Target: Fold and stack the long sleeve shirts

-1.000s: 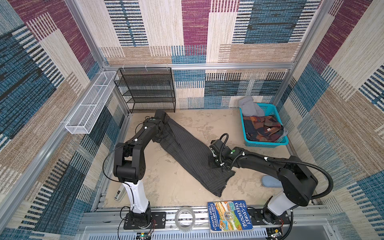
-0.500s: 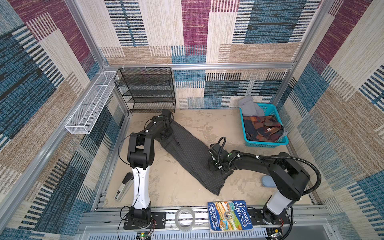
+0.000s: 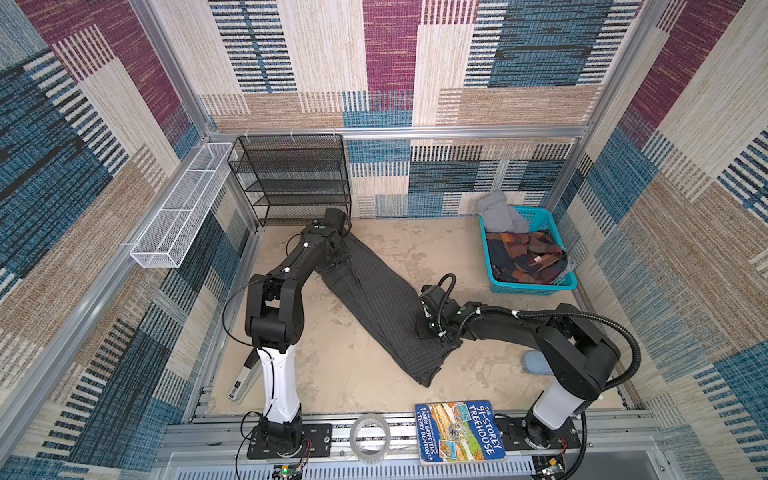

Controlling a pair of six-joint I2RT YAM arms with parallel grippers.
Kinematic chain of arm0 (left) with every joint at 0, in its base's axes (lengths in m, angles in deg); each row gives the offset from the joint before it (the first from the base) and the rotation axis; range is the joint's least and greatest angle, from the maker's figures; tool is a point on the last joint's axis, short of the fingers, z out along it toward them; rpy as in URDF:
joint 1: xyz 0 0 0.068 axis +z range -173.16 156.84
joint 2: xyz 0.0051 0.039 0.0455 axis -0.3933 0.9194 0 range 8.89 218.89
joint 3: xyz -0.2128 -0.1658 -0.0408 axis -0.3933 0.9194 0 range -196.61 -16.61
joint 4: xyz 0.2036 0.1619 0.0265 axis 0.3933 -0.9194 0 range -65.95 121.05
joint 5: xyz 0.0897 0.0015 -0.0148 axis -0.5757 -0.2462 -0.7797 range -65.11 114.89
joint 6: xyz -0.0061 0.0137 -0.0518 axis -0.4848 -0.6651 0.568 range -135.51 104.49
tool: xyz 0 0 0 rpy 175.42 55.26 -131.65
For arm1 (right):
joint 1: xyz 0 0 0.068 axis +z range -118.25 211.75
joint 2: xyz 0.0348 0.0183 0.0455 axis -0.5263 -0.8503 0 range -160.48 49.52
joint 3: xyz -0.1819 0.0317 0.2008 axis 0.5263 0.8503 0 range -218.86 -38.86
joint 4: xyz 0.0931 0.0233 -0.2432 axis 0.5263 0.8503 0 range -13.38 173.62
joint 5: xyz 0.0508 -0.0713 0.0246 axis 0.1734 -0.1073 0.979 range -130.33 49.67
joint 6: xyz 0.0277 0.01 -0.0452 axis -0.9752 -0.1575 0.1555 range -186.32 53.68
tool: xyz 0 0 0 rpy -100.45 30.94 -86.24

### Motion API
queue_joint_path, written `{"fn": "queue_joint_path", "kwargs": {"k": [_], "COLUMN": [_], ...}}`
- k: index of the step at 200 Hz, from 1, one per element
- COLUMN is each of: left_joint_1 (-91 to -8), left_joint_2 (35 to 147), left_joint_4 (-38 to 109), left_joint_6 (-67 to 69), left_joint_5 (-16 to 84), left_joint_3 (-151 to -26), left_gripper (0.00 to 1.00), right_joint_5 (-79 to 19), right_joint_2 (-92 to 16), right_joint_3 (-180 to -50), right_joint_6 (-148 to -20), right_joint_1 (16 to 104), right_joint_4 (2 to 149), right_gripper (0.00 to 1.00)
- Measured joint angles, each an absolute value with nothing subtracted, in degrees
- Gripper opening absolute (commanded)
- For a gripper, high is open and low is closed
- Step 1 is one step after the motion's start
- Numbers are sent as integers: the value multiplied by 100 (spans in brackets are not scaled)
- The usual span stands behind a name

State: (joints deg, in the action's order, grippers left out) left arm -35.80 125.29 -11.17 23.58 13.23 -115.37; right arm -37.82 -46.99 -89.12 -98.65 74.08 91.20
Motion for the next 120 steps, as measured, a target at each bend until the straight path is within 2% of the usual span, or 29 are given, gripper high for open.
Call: {"fn": "queue_joint_path", "kwargs": {"k": [25, 53, 92, 120], "left_joint_1": [-3622, -3869, -4087, -4111], "left_joint_2": [12454, 12970, 13936, 14098], "left_joint_4": [-1034, -717, -632, -951], "left_joint_6": [2455, 2538, 2745, 2900], "left_joint_5": [1443, 1777, 1961, 1854], "left_joint_3": [-11463, -12007, -13006, -13073], "left_gripper": [35, 35, 23, 20], "right_joint_5": [-3774, -3774, -3732, -3706], "right_joint_2": [-4609, -4548, -4574, -4640], "right_joint_3": [-8779, -8685, -8716, -8761], "right_joint_6": [-9874, -9924, -9994, -10053], "right_joint_1": [7406, 7399, 7382, 7373], "right_joint_4": [9048, 8978, 8976, 8935], "right_gripper": [27, 27, 26, 26]}}
